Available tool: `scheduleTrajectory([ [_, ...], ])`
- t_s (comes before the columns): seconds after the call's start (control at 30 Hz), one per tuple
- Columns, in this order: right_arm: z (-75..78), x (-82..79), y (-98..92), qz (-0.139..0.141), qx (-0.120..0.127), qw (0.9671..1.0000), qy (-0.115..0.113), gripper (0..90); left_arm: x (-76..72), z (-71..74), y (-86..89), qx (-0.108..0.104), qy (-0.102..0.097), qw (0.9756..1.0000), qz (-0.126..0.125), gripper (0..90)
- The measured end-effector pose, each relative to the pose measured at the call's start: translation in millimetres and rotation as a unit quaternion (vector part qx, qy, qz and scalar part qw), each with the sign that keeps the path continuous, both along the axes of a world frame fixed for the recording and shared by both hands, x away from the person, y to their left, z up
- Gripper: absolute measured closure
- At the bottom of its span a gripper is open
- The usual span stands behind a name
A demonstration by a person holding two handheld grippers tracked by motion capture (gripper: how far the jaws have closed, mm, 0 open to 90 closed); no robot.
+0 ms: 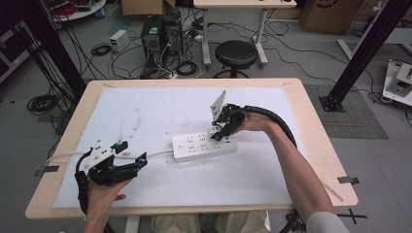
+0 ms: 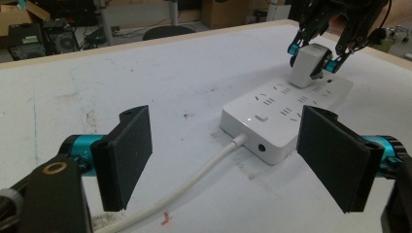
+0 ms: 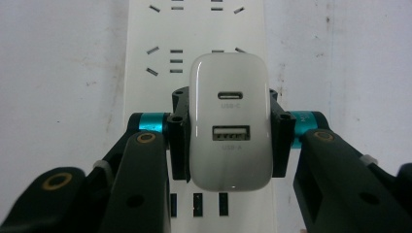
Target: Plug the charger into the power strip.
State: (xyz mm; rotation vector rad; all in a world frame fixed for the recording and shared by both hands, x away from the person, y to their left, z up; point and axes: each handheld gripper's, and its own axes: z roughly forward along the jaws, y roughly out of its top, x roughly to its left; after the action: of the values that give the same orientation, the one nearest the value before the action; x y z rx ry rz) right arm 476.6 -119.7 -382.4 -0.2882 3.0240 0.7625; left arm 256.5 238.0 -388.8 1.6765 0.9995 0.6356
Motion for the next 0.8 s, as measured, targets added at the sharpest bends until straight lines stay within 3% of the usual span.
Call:
scheduleTrajectory([
  [0.03,-1.0,1.5,-1.6,-0.008,0.005,0.9999,0.009,63.7,-0.2,-0.1,0.2,-0.002,0.0,1.0,0.001,20.6],
  [0.23,-2.8,-1.6,-4.3,-0.02,0.015,0.9997,0.006,63.8,-0.3,-0.1,0.9,-0.003,0.002,1.0,0.002,20.6],
  [0.37,-3.5,-2.8,-4.9,-0.016,0.019,0.9997,-0.001,63.9,-0.6,-1.1,0.5,-0.005,0.002,1.0,0.002,20.6],
  [0.63,-4.7,3.8,-4.5,-0.014,0.02,0.9995,0.022,64.0,-1.1,-2.3,0.9,-0.003,0.005,1.0,0.001,21.0],
  [0.8,-5.6,4.0,-5.9,-0.015,0.025,0.9994,0.021,63.9,-2.7,-0.5,3.4,-0.006,0.001,1.0,0.006,21.0],
])
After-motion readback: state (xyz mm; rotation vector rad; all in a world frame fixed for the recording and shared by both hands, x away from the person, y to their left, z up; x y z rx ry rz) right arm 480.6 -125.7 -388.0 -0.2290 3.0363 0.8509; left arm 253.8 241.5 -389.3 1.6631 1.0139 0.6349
